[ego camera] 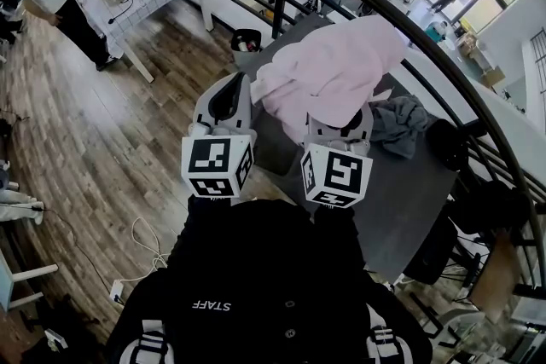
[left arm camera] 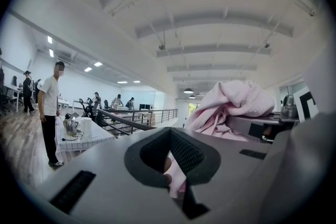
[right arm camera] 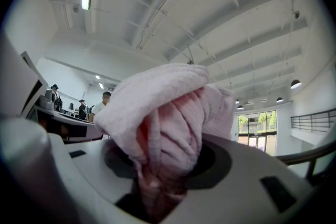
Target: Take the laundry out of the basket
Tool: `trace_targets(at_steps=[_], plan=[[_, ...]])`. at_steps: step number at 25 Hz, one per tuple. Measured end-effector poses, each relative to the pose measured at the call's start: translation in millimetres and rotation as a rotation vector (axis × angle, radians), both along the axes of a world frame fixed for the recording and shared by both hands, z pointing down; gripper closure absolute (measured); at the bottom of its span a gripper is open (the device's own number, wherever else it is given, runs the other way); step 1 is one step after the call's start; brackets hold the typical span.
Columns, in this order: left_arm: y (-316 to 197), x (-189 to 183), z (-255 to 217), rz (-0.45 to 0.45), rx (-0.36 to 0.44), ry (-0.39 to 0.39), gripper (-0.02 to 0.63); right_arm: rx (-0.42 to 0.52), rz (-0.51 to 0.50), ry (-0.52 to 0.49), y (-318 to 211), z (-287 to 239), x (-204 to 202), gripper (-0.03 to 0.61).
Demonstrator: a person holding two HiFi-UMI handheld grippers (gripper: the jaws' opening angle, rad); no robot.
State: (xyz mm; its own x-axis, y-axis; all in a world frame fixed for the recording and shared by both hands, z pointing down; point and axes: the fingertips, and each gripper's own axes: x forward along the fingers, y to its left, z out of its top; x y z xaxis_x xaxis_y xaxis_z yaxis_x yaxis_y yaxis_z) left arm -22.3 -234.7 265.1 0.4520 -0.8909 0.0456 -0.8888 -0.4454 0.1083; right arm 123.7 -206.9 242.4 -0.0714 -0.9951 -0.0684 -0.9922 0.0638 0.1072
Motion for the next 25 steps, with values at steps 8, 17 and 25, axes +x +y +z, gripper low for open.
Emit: trace_targets(at_steps=[8,17,25], plan=[[1,-1,3,0.0,-0.008,-0.005,0.614,-0.002,-0.002,0.001,0,0,-3,0.368],[6,4,8,-0.003,-0.014,-0.006,0.614,-0.003,-0.004,-0.001,6,4,1,0.367],[13,8,10,-0.007,-0.023,-0.006,0.614,-0.006,-0.008,-0.003,11,5,6,0.367]])
